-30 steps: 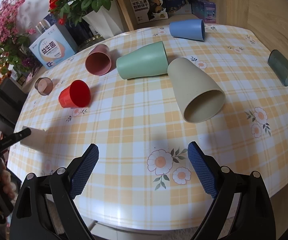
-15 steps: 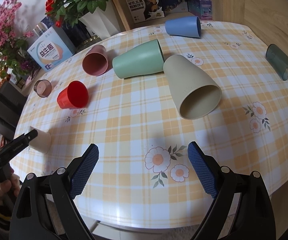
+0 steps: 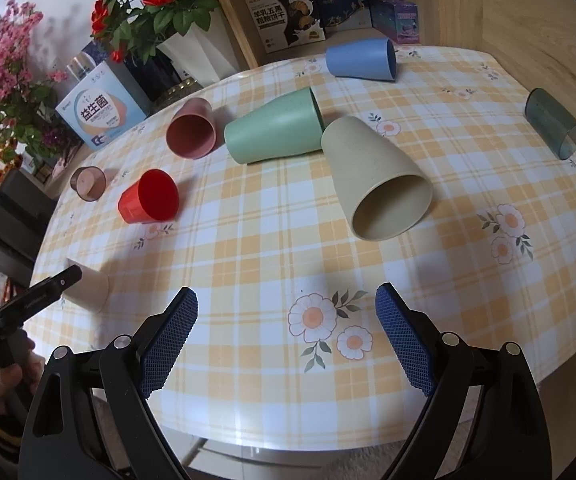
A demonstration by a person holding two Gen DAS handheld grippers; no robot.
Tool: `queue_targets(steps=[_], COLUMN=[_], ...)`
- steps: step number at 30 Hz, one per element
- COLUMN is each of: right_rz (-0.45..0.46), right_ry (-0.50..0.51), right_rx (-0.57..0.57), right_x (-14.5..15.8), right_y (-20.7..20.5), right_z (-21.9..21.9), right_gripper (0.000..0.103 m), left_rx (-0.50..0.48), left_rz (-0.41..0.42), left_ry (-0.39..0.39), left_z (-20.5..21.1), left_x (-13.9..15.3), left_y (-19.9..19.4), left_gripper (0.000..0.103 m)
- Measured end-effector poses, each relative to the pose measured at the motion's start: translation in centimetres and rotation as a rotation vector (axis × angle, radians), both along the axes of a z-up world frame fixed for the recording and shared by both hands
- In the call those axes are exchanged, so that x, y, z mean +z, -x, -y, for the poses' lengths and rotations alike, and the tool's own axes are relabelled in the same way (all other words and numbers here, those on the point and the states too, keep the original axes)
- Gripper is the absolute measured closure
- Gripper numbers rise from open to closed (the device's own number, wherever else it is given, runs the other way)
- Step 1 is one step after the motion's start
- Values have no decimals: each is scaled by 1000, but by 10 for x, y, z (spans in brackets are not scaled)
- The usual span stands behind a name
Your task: Flip cup upside down
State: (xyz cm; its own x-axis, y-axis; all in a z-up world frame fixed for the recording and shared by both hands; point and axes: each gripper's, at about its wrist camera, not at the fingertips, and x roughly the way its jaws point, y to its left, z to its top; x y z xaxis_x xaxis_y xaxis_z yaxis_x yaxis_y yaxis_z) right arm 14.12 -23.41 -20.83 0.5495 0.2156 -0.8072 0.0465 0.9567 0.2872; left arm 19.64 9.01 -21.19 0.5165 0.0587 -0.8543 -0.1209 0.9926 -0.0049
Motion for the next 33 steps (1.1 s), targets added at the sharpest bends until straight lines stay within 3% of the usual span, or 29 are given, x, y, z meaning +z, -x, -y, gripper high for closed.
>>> queue_targets(steps=[7, 13, 20, 24, 28, 33], right_rz=[78, 149, 280, 354, 429, 488], right_ry=[32, 60, 122, 147, 164, 211], right_rx=[-7, -3, -15, -25, -29, -25], right_x=[35, 82, 143, 173, 195, 202], right_y=[16, 42, 83, 108, 131, 149], right_z=[5, 10, 9, 8, 3, -8], right_gripper=[16, 16, 16, 16, 16, 16], left_rx=[-8, -22, -53, -62, -84, -139], left_rz=[49, 136, 335, 438, 496, 513], left_ry=[1, -20, -38, -54, -94, -55], left_z=[5, 12, 22, 33, 50, 64], left_x=[32, 84, 167, 200, 214, 215], left_y=[12, 38, 91, 124, 152, 175], left_gripper=[6, 6, 6, 6, 6, 6])
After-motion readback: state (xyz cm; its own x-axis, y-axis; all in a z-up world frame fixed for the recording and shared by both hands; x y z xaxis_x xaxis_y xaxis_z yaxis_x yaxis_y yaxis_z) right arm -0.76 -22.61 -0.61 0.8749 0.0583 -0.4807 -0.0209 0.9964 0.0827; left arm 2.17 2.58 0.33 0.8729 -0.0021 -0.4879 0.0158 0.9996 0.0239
